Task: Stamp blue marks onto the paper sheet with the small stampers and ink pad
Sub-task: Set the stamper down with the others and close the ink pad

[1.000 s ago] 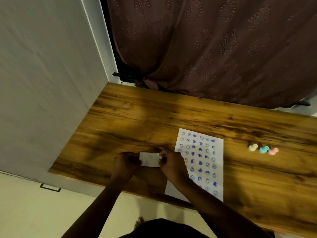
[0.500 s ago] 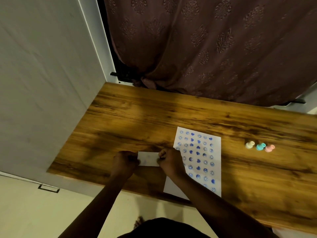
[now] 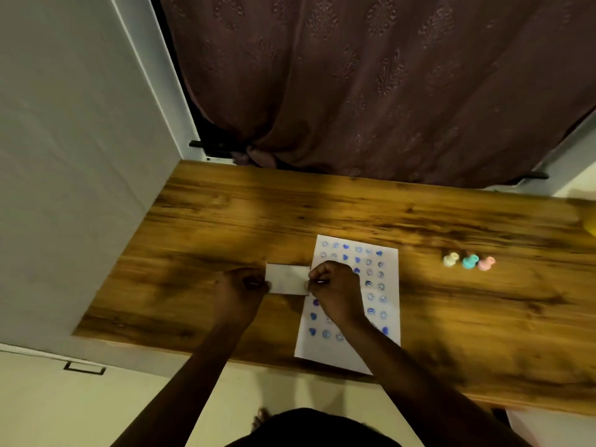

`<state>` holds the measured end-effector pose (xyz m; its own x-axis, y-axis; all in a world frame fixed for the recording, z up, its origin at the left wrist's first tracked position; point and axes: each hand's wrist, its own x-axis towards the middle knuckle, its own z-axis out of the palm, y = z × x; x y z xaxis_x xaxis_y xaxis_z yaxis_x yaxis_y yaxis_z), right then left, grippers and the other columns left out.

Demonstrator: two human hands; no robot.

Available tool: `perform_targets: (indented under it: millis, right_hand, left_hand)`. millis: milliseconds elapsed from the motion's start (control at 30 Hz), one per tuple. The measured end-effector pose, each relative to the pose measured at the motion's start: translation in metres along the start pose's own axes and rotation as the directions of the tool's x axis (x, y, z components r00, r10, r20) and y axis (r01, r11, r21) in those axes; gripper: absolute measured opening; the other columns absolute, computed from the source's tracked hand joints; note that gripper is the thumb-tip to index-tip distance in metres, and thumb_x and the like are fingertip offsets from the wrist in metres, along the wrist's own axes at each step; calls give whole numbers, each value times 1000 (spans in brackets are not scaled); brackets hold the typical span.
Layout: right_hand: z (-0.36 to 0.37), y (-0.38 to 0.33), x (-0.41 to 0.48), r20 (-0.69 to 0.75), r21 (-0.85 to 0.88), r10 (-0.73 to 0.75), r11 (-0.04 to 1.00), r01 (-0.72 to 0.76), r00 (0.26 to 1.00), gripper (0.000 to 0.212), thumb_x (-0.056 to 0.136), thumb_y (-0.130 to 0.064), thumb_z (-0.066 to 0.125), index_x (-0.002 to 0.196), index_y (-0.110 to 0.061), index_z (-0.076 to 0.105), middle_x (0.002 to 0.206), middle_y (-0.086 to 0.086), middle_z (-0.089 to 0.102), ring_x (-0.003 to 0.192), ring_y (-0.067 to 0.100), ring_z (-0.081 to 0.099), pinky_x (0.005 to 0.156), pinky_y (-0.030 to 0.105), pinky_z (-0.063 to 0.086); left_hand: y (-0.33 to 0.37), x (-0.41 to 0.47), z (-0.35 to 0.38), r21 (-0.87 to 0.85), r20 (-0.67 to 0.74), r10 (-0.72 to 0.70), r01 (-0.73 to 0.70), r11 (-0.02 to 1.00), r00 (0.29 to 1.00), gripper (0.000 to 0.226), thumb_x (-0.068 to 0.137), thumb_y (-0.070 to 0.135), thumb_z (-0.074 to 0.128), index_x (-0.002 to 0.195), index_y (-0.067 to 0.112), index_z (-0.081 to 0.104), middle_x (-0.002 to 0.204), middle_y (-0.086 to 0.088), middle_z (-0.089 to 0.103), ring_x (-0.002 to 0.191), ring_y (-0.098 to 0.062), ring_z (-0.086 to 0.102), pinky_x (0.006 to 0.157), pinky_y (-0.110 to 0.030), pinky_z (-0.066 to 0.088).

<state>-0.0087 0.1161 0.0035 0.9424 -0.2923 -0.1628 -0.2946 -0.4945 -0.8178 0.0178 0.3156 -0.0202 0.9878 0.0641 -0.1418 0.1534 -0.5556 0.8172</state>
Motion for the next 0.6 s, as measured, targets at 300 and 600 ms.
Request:
perform_targets:
  millis: [300,600]
  right_hand:
    - [-98,45,-8,-202,143,116,986,-88,972,16,80,-4,81,84,-18,75,92,-2,76,88,11,72,80,26,60]
    - [-202,117,-14,-307,117,207,977,-179,929,25,75,1,82,77,-21,71,81,-6,73,82,12,71,82,29,59]
  left_hand:
    - [83,-18,73,-146,159,98,-75,986,982,29,84,4,80,113,4,74,104,-8,77,90,-20,75,81,-34,63]
    - [141,-41,192,-49,245,109,-100,994,963,30,79,9,84,109,12,79,105,-6,78,71,2,66,58,-7,52]
